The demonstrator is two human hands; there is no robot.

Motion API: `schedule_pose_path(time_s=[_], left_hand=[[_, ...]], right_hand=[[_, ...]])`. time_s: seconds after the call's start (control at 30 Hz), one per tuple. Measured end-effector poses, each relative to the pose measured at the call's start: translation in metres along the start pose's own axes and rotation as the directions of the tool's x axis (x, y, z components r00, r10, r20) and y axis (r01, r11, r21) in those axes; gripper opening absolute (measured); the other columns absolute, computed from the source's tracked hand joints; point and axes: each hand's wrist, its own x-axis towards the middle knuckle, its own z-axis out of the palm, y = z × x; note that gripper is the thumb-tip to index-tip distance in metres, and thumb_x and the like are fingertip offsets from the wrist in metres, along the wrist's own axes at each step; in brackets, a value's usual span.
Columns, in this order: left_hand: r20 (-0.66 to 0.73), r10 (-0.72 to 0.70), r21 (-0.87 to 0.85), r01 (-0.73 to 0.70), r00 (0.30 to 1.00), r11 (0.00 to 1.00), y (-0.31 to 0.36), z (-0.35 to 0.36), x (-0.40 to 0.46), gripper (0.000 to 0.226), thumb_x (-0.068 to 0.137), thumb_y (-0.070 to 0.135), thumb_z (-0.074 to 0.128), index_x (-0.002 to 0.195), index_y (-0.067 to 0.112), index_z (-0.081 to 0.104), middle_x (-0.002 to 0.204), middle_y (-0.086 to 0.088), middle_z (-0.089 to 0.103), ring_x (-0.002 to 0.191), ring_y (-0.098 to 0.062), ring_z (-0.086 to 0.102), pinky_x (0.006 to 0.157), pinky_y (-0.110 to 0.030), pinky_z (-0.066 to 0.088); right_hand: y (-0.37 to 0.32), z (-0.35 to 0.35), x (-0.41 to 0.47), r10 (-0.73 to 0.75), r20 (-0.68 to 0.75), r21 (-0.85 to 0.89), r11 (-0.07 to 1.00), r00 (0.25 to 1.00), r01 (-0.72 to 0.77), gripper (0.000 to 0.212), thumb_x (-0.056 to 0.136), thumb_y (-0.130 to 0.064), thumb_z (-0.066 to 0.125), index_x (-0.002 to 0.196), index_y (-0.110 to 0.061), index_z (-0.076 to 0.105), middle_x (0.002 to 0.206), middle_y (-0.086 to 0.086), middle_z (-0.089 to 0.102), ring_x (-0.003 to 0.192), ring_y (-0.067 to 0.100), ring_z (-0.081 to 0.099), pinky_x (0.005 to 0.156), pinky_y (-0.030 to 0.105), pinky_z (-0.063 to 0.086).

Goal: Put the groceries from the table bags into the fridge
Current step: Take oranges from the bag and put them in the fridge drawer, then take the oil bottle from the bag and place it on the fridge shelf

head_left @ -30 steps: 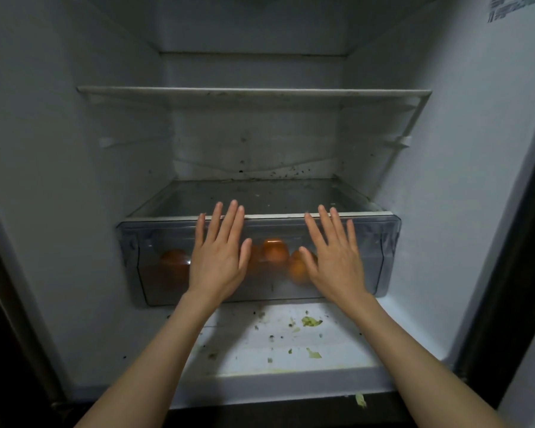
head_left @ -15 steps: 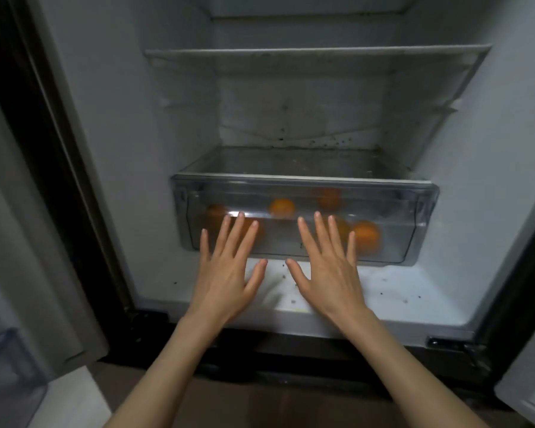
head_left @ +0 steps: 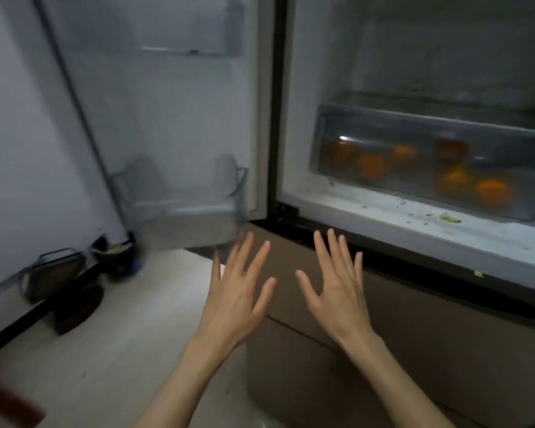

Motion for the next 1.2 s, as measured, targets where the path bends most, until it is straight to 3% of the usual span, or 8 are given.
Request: schedule_pose_path(time_s=[0.13, 0.27, 0.4, 0.63, 0.77, 0.97, 1.1, 1.2], left_hand=[[0.041, -0.132, 0.08, 0.129, 0.99, 0.988, -0.043, -0.051, -0.102, 0.057, 0.094, 0.056, 0.012, 0.146, 0.034, 0.008, 0.156, 0.001, 0.01, 0.144, -0.016, 0.0, 0.114, -0.048, 0.003], [0.065, -0.34, 0.179, 0.324, 0.938, 0.929, -0.085, -0.104, -0.195, 0.06, 0.091, 0.058, 0.013, 0.146, 0.037, 0.0, 0.155, 0.007, -0.004, 0.144, -0.014, -0.011, 0.115, -0.043, -0.006], [-0.03, -0.545, 0.228, 0.537, 0.838, 0.812, -0.13, -0.166, -0.267, 0.064, 0.085, 0.061, 0.005, 0.144, 0.038, -0.004, 0.153, 0.01, -0.014, 0.141, -0.01, -0.021, 0.111, -0.039, -0.018], [-0.217, -0.774, 0.256, 0.8, 0.595, 0.543, -0.212, -0.25, -0.364, 0.071, 0.081, 0.061, -0.001, 0.147, 0.036, 0.001, 0.157, 0.005, -0.01, 0.139, -0.011, -0.025, 0.113, -0.044, -0.016], [-0.238, -0.829, 0.277, 0.854, 0.506, 0.441, -0.261, -0.277, -0.395, 0.073, 0.079, 0.063, -0.004, 0.147, 0.037, -0.002, 0.157, 0.005, -0.014, 0.139, -0.013, -0.027, 0.113, -0.048, -0.017], [-0.275, -0.882, 0.279, 0.91, 0.383, 0.308, -0.359, -0.33, -0.436, 0.075, 0.077, 0.067, -0.004, 0.147, 0.038, -0.002, 0.156, 0.007, -0.016, 0.137, -0.011, -0.029, 0.111, -0.045, -0.019], [-0.294, -0.9, 0.27, 0.931, 0.321, 0.244, -0.421, -0.37, -0.454, 0.065, 0.089, 0.061, 0.011, 0.148, 0.036, 0.002, 0.157, 0.005, -0.014, 0.139, -0.014, -0.026, 0.113, -0.045, -0.015], [-0.315, -0.902, 0.249, 0.943, 0.295, 0.221, -0.46, -0.388, -0.468, 0.07, 0.085, 0.062, 0.009, 0.148, 0.034, 0.005, 0.158, 0.004, -0.01, 0.141, -0.014, -0.023, 0.113, -0.044, -0.014]], right_hand=[[-0.086, 0.036, -0.056, -0.09, 0.158, 0.076, 0.994, 0.983, 0.078, 0.071, 0.083, -0.06, 0.019, 0.144, -0.03, -0.003, 0.153, -0.005, -0.006, 0.142, 0.012, -0.013, 0.114, 0.039, -0.012], [-0.17, 0.078, -0.113, -0.239, 0.342, 0.144, 0.969, 0.909, 0.201, 0.073, 0.081, -0.064, 0.013, 0.143, -0.033, -0.01, 0.154, -0.005, -0.013, 0.142, 0.015, -0.017, 0.114, 0.043, -0.013], [-0.258, 0.113, -0.137, -0.387, 0.401, 0.228, 0.92, 0.83, 0.319, 0.076, 0.079, -0.066, 0.01, 0.145, -0.033, -0.006, 0.157, -0.002, -0.009, 0.141, 0.014, -0.02, 0.113, 0.042, -0.014], [-0.41, 0.175, -0.156, -0.644, 0.396, 0.389, 0.764, 0.655, 0.515, 0.073, 0.085, -0.065, 0.02, 0.144, -0.034, -0.008, 0.158, 0.0, -0.007, 0.142, 0.015, -0.014, 0.113, 0.044, -0.009], [-0.478, 0.215, -0.156, -0.714, 0.38, 0.446, 0.698, 0.588, 0.56, 0.075, 0.078, -0.067, 0.009, 0.141, -0.033, -0.011, 0.156, -0.002, -0.007, 0.139, 0.013, -0.017, 0.111, 0.041, -0.012], [-0.588, 0.288, -0.142, -0.763, 0.423, 0.499, 0.647, 0.489, 0.577, 0.073, 0.092, -0.057, 0.036, 0.147, -0.032, -0.004, 0.158, 0.001, -0.005, 0.145, 0.019, -0.011, 0.114, 0.044, -0.007], [-0.658, 0.323, -0.126, -0.816, 0.378, 0.562, 0.578, 0.438, 0.592, 0.073, 0.092, -0.054, 0.04, 0.149, -0.029, 0.003, 0.158, 0.003, 0.001, 0.145, 0.022, -0.006, 0.114, 0.043, -0.005], [-0.699, 0.35, -0.123, -0.836, 0.398, 0.57, 0.548, 0.378, 0.612, 0.072, 0.092, -0.054, 0.038, 0.149, -0.029, 0.0, 0.158, 0.001, -0.003, 0.145, 0.02, -0.011, 0.113, 0.04, -0.009]])
